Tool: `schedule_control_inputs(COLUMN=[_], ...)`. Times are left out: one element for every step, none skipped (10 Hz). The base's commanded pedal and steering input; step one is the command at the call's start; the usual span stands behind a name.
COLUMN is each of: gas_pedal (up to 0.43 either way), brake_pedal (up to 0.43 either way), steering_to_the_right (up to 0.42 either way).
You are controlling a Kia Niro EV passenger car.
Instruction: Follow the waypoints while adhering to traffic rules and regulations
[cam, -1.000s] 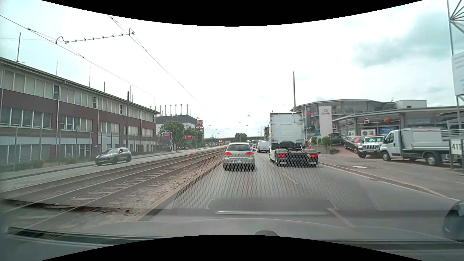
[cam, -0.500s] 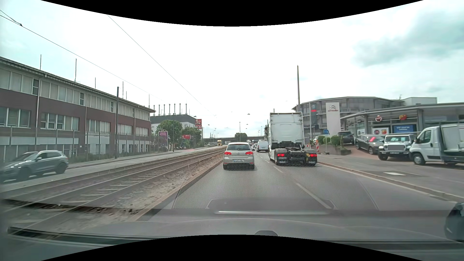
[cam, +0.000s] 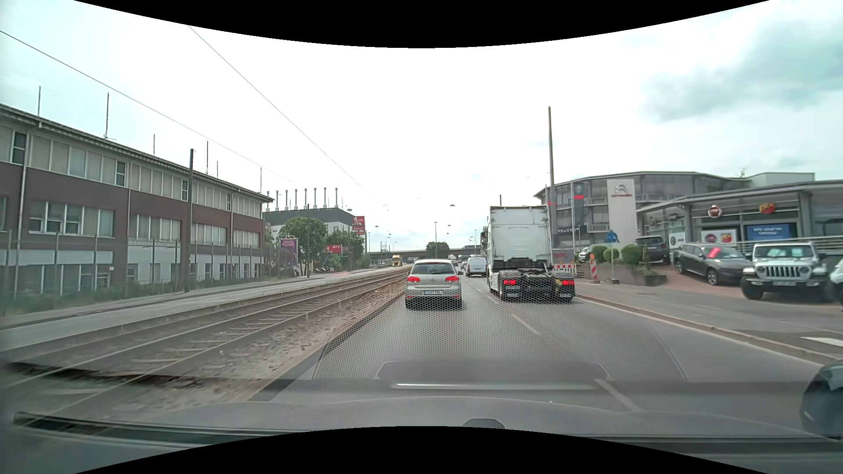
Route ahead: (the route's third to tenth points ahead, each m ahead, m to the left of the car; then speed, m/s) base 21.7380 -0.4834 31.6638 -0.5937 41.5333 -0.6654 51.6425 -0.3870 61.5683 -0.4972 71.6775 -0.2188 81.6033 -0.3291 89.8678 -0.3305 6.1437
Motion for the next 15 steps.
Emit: schedule_control_inputs(gas_pedal=[0.067,0.067,0.067,0.067,0.067,0.067,0.067,0.067,0.067,0.067,0.067,0.067,0.067,0.067,0.067], brake_pedal=[0.000,0.000,0.000,0.000,0.000,0.000,0.000,0.000,0.000,0.000,0.000,0.000,0.000,0.000,0.000], steering_to_the_right=[-0.004,-0.004,-0.004,-0.004,-0.004,-0.004,-0.004,-0.004,-0.004,-0.004,-0.004,-0.004,-0.004,-0.004,-0.004])
